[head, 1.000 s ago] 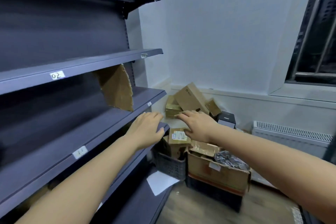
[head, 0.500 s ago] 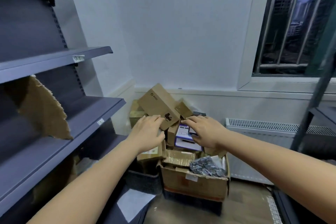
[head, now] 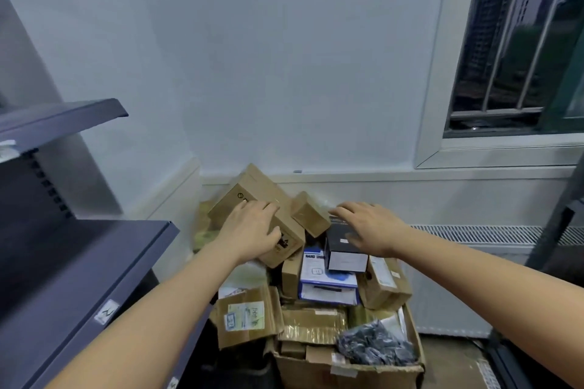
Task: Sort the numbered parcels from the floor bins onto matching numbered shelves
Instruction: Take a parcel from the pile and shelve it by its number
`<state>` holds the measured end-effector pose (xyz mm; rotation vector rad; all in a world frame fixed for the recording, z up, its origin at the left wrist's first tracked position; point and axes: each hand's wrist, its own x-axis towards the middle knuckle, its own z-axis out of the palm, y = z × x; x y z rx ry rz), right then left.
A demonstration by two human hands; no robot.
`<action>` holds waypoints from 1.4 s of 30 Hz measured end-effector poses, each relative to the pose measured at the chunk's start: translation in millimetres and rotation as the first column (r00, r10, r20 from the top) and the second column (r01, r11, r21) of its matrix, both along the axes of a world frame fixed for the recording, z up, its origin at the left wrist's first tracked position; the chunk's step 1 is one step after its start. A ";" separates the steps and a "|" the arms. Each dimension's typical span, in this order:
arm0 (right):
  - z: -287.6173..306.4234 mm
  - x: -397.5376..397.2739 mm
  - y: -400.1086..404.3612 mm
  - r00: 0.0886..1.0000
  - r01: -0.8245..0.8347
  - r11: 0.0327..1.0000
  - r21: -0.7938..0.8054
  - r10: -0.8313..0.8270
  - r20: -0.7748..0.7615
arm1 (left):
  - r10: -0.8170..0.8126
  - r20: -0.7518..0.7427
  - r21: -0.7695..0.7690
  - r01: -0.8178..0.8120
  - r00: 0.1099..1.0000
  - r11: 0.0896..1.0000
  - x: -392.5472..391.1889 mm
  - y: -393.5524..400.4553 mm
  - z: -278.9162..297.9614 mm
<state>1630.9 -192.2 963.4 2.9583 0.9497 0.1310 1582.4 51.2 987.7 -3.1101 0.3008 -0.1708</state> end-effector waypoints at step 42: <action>-263.6 419.0 54.3 0.425 0.617 0.773 0.146 -0.171 -0.889 | 0.184 -0.580 -0.393 -0.470 0.794 0.790 438.7 -15.1 -264.9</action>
